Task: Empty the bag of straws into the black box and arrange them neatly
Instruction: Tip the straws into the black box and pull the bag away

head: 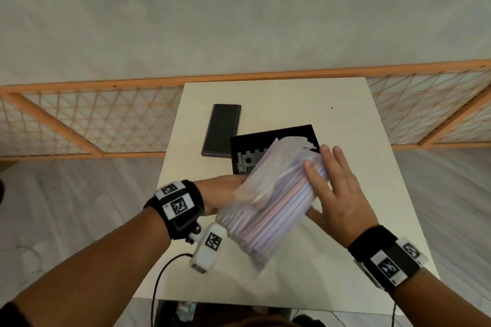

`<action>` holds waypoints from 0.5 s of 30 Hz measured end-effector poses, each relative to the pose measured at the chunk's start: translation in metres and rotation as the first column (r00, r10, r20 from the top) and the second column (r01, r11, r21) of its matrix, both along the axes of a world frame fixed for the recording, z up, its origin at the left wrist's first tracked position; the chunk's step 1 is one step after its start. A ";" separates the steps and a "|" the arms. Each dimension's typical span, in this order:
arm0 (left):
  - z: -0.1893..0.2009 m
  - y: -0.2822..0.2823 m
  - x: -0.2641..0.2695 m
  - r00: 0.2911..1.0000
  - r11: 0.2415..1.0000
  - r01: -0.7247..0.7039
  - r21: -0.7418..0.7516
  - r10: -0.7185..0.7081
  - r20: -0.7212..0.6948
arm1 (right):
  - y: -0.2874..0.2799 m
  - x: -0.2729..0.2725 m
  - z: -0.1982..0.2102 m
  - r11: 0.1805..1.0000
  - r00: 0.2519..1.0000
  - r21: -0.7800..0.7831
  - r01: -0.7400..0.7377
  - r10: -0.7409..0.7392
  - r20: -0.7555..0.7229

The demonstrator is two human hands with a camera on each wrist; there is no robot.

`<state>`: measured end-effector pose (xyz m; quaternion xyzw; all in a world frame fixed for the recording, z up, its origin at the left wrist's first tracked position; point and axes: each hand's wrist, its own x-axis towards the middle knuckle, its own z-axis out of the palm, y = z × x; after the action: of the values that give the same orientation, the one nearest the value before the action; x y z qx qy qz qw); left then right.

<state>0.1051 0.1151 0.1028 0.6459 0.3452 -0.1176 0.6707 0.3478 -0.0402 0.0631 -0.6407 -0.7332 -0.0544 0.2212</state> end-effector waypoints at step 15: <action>0.033 0.043 0.017 0.786 0.749 -0.524 -0.405 0.609 0.109 | 0.117 0.019 0.018 0.917 0.932 -0.385 -0.104 -0.045 -0.360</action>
<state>0.1220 0.1579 0.1353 0.3874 0.4172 0.1099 0.8147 0.3667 0.0773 0.0807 -0.6597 -0.6853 0.2178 0.2186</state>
